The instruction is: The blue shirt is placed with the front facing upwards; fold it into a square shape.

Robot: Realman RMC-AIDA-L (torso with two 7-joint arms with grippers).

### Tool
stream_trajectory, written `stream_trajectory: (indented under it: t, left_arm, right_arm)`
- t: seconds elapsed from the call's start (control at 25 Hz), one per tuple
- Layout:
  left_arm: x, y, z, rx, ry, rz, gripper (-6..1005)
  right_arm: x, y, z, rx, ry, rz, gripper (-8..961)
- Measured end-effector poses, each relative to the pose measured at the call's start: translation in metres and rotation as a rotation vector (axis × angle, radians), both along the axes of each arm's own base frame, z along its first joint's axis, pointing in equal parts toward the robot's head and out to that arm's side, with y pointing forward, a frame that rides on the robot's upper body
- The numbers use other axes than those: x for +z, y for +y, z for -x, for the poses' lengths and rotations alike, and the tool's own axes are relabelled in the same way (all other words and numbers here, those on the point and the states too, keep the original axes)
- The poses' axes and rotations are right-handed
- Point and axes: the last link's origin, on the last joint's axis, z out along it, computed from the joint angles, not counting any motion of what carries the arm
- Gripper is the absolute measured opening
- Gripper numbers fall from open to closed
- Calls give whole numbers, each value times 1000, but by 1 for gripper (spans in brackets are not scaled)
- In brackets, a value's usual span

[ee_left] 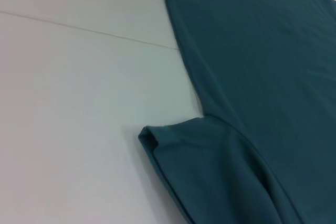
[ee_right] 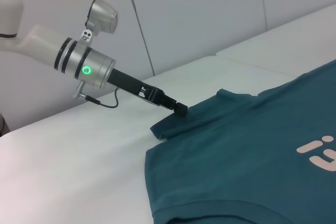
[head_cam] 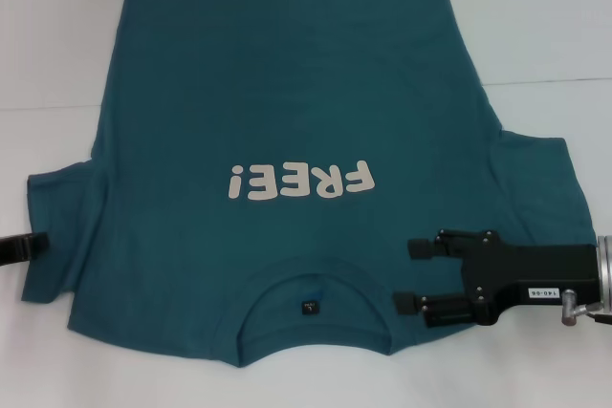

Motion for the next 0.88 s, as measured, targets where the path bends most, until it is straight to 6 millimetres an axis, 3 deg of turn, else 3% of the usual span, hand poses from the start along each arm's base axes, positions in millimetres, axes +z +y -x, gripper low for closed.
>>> stream_trajectory:
  t: [0.08, 0.32, 0.88]
  left_arm:
    - [1, 0, 1, -3, 5, -2, 81]
    - [8, 1, 1, -12, 22, -21, 36]
    - [29, 2, -15, -80, 40, -55, 35]
  right_arm:
    - [0, 0, 0, -1, 1, 1, 914]
    - [0, -1, -1, -3, 2, 2, 913]
    - [4, -1, 1, -7, 36, -15, 913]
